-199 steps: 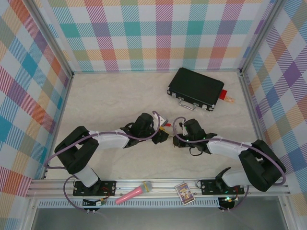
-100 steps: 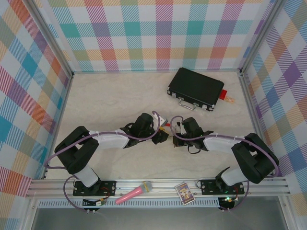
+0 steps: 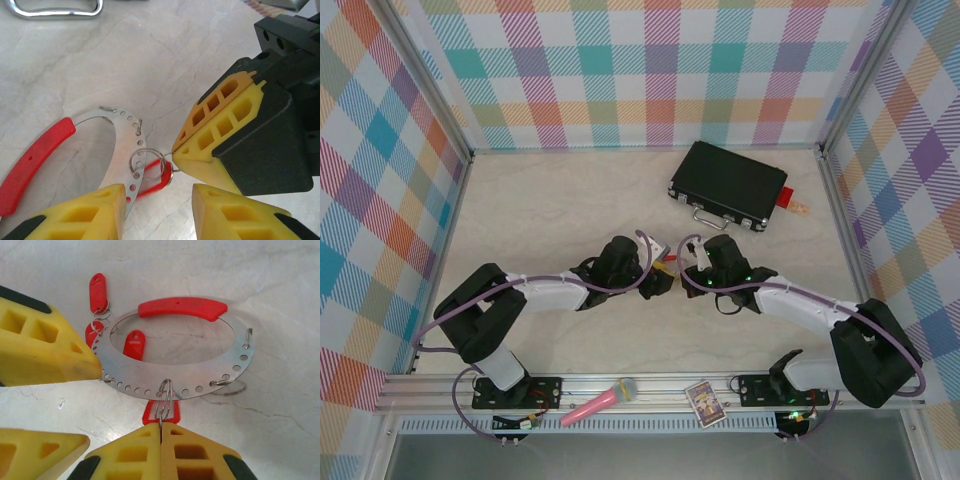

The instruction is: Put the keys on the keyring

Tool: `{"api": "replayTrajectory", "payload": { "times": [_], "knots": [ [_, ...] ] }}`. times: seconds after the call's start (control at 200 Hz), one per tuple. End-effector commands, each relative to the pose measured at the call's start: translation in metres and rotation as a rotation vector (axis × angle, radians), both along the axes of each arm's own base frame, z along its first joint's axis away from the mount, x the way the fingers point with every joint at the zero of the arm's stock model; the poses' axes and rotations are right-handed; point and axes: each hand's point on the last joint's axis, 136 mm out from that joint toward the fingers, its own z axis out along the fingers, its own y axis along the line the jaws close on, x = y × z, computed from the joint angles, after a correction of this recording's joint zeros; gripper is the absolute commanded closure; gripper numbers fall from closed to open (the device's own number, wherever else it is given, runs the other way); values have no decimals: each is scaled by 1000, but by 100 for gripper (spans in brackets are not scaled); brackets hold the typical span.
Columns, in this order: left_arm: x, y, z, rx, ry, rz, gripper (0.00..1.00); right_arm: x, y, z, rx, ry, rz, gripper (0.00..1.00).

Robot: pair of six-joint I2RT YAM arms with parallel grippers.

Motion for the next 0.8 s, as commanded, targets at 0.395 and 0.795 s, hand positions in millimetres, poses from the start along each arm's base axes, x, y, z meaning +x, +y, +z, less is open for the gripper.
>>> {"api": "replayTrajectory", "payload": {
  "times": [0.395,0.795],
  "knots": [
    [23,-13,5,-324,118,-67,67,4,-1,24,-14,-111,68,100],
    [28,-14,10,-316,116,-43,63,2,-1,28,3,-141,91,100]
  ]
}}
